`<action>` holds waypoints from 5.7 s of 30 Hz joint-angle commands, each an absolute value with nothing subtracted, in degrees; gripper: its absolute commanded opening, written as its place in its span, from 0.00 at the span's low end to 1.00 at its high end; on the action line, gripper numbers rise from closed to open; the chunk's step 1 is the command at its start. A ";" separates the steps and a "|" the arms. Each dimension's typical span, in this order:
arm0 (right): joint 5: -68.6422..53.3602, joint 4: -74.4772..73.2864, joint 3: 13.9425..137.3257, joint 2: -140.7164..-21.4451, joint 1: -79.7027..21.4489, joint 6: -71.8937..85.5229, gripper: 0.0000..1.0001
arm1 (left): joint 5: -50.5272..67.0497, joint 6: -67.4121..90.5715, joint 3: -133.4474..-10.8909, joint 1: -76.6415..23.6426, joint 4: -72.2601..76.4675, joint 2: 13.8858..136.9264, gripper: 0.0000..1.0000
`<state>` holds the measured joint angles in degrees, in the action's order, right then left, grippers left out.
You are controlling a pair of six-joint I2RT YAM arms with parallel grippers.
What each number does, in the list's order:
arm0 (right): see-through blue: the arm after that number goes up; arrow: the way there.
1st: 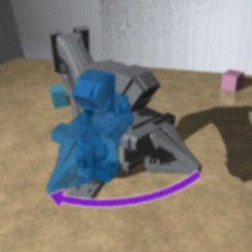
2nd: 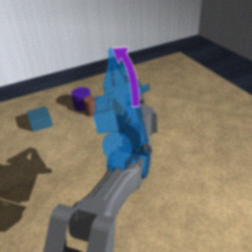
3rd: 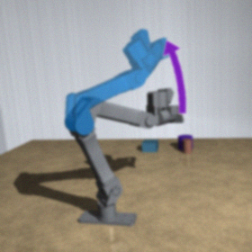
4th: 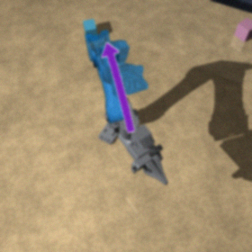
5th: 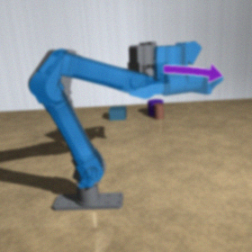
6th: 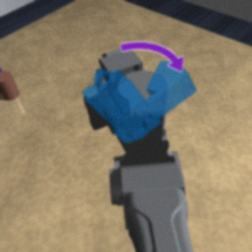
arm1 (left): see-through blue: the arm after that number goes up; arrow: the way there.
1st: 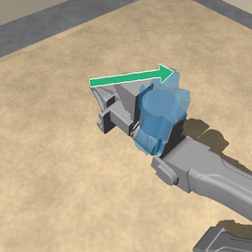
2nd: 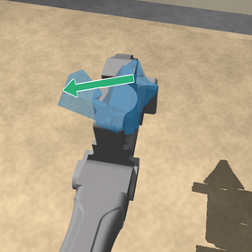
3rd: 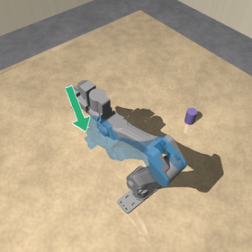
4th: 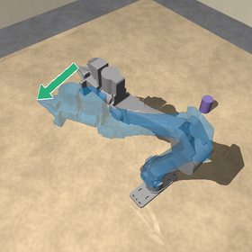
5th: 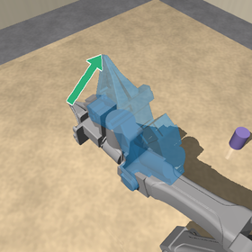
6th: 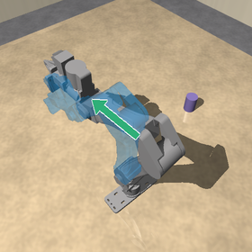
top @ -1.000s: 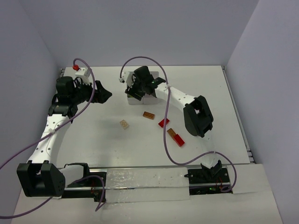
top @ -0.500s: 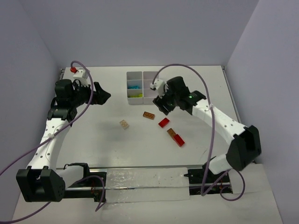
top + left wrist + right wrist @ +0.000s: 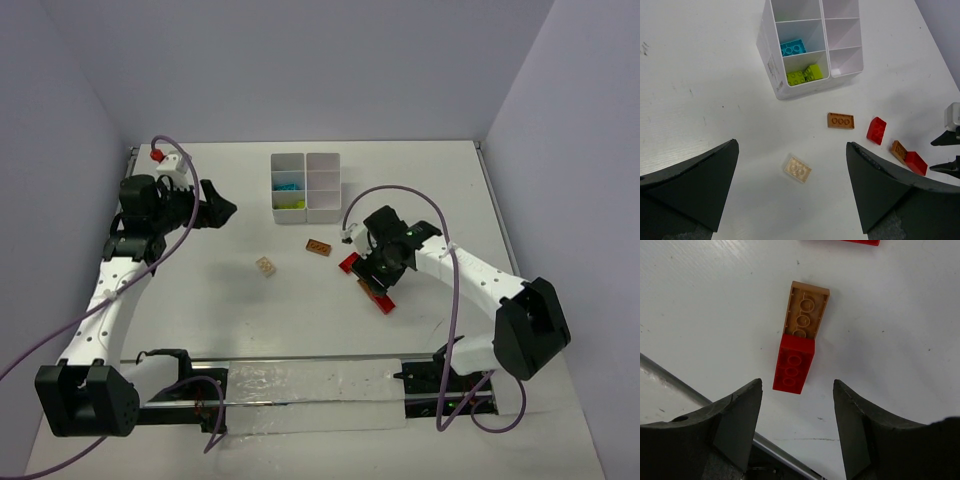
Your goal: Sort the legos into containers by color
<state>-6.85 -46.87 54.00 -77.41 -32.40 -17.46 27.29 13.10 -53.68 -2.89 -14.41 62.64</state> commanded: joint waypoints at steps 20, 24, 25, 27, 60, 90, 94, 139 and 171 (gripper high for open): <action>-4.40 -47.11 57.57 -90.52 -34.28 -10.81 0.71 | 27.68 8.71 -53.61 -2.99 -13.01 62.31 0.99; -3.33 -46.82 57.74 -91.86 -34.37 -10.99 0.69 | 28.13 8.89 -52.65 -2.99 -12.12 61.77 0.99; -3.12 -46.56 57.63 -92.02 -34.37 -11.07 0.68 | 28.22 9.08 -52.58 -2.99 -11.91 61.59 0.99; -2.30 -46.07 57.05 -92.11 -34.37 -10.99 0.61 | 28.30 9.91 -51.10 -2.99 -11.00 60.84 0.99; -10.64 -42.10 73.52 -81.69 -38.36 -15.69 0.00 | 43.24 30.32 -57.26 -12.83 -11.34 71.28 0.99; -6.44 -42.83 79.36 -85.11 -47.37 -14.03 0.00 | 41.51 32.61 -62.58 -26.98 -11.02 82.44 0.61; -6.42 -43.06 80.39 -85.13 -47.66 -13.45 0.00 | 40.58 32.43 -62.75 -27.60 -11.34 83.14 0.55; 20.88 -4.73 98.21 -106.56 -31.47 12.66 0.00 | 16.70 19.12 -63.68 -12.47 -20.08 75.64 0.00; 24.70 5.95 101.46 -121.09 -31.40 11.95 0.43 | 17.25 18.41 -67.45 -11.93 -17.82 81.18 0.00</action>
<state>22.76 3.82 99.01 -120.91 -31.24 10.81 16.88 18.83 -64.36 -12.25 -19.85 80.54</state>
